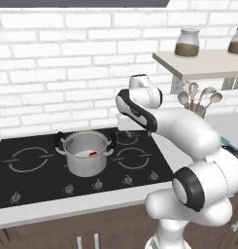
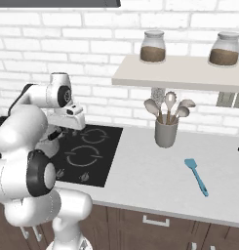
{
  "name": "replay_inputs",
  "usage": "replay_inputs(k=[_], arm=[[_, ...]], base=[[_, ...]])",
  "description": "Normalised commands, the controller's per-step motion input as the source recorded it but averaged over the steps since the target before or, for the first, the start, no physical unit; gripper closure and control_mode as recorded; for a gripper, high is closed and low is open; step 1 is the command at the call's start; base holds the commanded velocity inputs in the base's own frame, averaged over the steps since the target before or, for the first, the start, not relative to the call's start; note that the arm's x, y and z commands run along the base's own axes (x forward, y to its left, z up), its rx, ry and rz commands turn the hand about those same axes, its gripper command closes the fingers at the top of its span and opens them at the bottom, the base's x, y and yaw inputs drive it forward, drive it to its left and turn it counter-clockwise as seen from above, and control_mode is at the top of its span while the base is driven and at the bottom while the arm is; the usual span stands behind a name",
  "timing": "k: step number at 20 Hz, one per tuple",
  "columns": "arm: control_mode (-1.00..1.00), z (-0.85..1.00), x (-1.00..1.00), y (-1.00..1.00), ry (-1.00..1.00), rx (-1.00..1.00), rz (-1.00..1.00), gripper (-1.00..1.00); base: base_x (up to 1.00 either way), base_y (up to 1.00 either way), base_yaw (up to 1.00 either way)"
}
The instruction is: Put the cucumber and bell pepper in the pot. Retrieve the spatula and lightly stir the vegetables in the pot.
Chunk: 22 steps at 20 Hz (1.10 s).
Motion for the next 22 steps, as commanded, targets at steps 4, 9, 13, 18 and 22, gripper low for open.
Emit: replay_inputs(k=[4,9,13,18,22], arm=[[-1.00,-0.45,-0.38,-1.00,0.00,-0.02,0.01,-1.00],[-1.00,-0.50,-0.12,-0.96,0.00,-0.24,0.08,-1.00],[-1.00,-0.47,-0.01,-1.00,0.04,-0.21,0.12,-1.00],[-1.00,-0.17,0.00,-1.00,0.12,-0.03,0.14,-1.00],[-1.00,-0.15,0.00,-1.00,0.15,0.00,0.11,-1.00]], base=[[0.00,0.00,0.00],[0.00,0.00,0.00],[0.00,0.00,0.00],[0.00,0.00,0.00],[0.00,0.00,0.00]])
